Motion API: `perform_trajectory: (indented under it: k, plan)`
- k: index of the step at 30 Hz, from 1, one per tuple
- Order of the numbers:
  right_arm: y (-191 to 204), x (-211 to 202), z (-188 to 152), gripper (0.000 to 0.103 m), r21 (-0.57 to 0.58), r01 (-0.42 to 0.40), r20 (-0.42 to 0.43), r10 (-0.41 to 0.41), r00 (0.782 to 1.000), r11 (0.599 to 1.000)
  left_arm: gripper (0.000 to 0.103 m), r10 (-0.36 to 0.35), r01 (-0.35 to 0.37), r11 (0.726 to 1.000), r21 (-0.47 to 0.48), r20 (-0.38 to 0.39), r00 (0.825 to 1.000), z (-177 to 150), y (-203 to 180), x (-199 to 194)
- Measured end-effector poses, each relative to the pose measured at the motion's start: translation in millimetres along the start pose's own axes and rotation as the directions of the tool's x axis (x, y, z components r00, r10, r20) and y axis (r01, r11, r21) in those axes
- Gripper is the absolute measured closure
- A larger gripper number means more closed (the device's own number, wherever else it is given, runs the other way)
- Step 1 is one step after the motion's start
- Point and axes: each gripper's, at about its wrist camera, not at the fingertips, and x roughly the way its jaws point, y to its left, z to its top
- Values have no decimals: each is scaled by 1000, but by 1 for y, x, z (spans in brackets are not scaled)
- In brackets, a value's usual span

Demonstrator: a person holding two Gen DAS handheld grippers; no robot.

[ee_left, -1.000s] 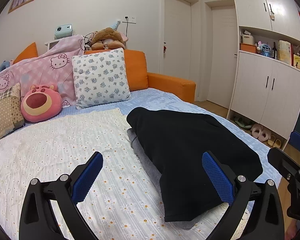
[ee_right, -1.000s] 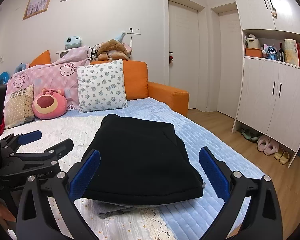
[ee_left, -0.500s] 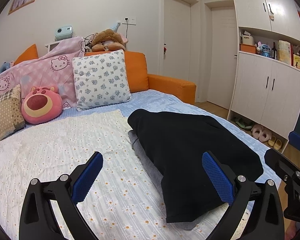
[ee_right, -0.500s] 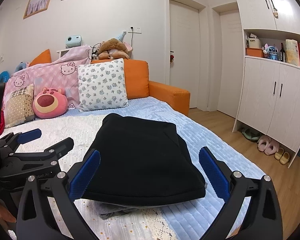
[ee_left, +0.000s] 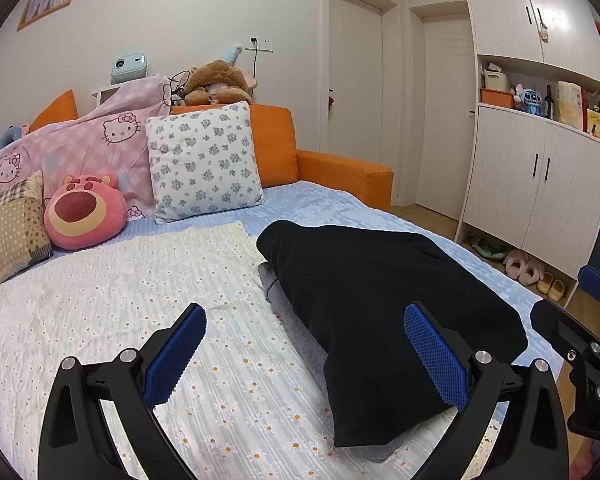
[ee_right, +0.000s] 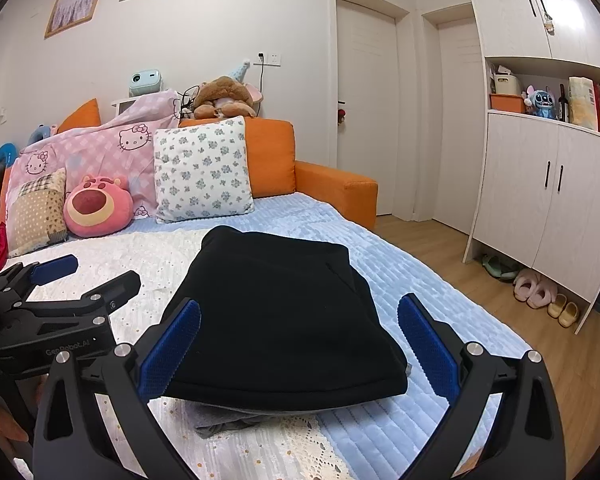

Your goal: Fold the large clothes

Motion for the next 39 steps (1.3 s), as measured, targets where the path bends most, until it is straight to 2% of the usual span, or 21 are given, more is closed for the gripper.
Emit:
perform_trajectory:
  k: [39]
  plan:
    - [-7, 13, 0, 5, 9, -18, -27, 18, 999, 1000, 2, 3, -3, 1000, -11, 0, 1000, -2, 12, -3]
